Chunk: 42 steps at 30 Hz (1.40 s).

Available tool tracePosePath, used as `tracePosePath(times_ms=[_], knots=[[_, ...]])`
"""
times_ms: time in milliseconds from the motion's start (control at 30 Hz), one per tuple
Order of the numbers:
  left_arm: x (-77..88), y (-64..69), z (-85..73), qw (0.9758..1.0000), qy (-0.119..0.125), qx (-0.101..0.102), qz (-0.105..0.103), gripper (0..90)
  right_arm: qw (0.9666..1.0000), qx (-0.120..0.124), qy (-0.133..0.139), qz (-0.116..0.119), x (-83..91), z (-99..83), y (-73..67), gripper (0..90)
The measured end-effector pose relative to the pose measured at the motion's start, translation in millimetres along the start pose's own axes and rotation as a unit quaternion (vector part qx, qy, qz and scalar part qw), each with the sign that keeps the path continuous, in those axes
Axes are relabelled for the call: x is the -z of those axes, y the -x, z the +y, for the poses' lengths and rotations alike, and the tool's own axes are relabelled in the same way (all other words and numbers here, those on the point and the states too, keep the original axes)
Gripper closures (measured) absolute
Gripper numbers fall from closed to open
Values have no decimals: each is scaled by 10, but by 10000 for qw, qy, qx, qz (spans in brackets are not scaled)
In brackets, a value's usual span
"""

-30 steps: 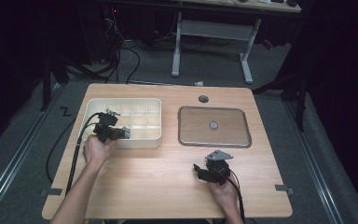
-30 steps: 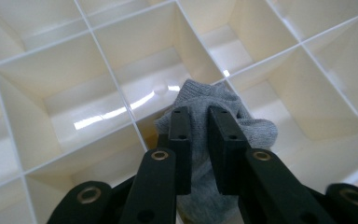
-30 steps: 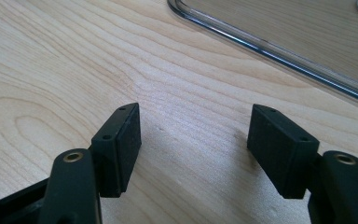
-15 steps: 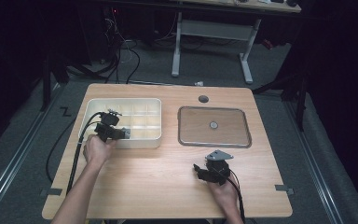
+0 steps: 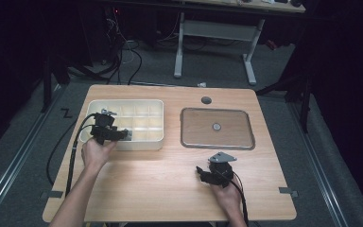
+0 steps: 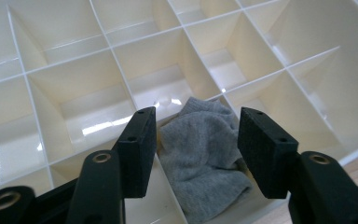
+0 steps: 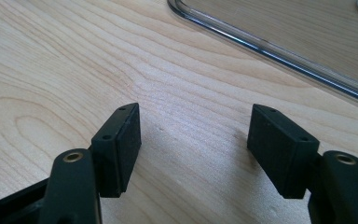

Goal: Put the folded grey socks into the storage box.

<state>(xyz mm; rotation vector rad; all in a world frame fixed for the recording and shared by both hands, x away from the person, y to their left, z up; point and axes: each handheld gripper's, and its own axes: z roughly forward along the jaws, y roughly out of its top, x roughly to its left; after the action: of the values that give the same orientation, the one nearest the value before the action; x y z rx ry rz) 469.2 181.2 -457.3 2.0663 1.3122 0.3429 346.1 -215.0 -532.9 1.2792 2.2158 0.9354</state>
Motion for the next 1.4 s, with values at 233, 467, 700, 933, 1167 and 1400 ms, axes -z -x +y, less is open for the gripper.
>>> tracePosePath(times_ms=[233,467,700,933,1167,1400], knots=[[64,-23,-19,9997,97,185,-141,457,10000,3,-2,-2,0,0,0,352],[153,-40,-59,9994,203,247,-135,469,10000,1,-2,-2,0,0,0,351],[240,-13,-95,9993,293,230,52,463,10000,2,-2,-2,0,0,0,351],[314,2,-141,9991,377,215,-10,452,10000,5,-2,0,0,0,0,351],[391,27,-173,9988,453,186,-31,450,10000,2,-2,-2,0,0,0,351],[457,38,-224,9986,496,153,58,431,10000,0,-2,-2,0,0,-1,351]])
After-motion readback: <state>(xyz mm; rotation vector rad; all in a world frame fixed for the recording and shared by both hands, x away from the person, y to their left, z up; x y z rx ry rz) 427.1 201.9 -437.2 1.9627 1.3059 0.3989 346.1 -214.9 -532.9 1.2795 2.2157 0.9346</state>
